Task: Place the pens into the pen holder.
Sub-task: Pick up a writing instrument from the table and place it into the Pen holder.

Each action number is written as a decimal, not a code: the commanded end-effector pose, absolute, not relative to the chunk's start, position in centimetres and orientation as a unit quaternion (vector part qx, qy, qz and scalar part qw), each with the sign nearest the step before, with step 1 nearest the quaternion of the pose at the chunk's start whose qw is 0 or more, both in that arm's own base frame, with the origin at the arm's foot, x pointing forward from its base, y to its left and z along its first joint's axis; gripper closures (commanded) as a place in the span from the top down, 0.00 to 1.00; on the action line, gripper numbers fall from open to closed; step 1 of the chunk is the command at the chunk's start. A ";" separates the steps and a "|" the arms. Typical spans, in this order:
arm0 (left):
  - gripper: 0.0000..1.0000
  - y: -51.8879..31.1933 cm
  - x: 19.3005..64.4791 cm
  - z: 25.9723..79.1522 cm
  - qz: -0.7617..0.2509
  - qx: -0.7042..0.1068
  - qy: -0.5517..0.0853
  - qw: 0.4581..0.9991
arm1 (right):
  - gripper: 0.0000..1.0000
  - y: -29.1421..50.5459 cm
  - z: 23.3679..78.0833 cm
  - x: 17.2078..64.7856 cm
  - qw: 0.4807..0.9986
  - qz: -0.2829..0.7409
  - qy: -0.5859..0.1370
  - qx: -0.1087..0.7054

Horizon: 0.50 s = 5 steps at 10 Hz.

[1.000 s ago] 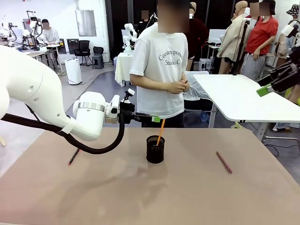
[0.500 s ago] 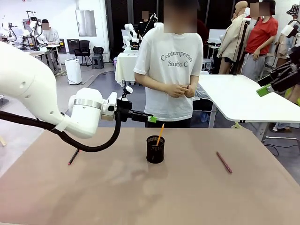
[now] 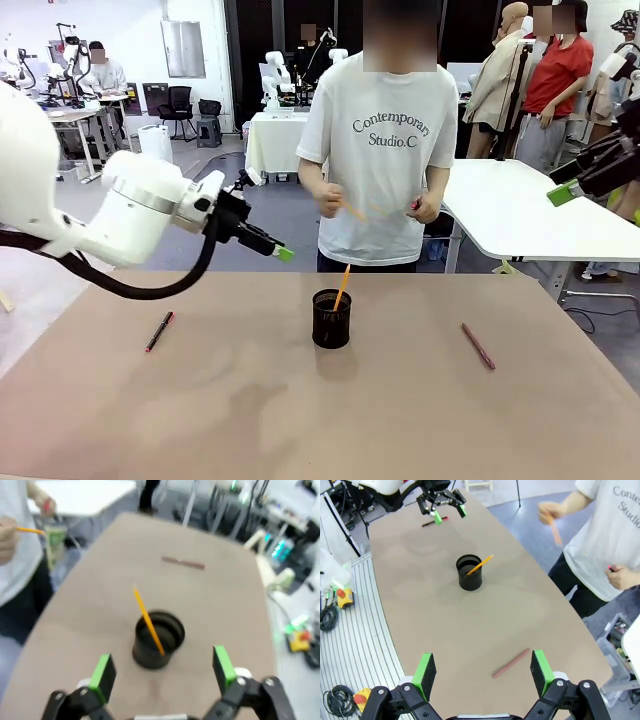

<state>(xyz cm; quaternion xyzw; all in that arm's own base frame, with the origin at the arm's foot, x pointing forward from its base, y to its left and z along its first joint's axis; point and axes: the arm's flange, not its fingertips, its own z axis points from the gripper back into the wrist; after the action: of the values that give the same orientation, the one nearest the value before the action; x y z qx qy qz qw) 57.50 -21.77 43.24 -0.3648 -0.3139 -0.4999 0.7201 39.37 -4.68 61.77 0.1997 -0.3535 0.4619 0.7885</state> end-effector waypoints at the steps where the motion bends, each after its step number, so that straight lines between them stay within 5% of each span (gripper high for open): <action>1: 1.00 -20.4 56.1 45.9 -0.534 -0.315 -0.269 0.737 | 1.00 -4.6 61.8 39.5 0.779 0.464 -0.367 0.210; 5: 1.00 -17.0 53.3 53.5 -0.528 -0.194 -0.272 0.781 | 1.00 -4.6 61.8 39.5 0.779 0.464 -0.367 0.210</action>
<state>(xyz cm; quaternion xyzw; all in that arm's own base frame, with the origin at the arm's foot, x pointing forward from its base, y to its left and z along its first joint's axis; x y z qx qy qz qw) 54.39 -17.51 52.98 -0.2207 -0.2773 -0.5369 0.7656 39.37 -4.68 61.77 0.1997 -0.3534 0.4619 0.7886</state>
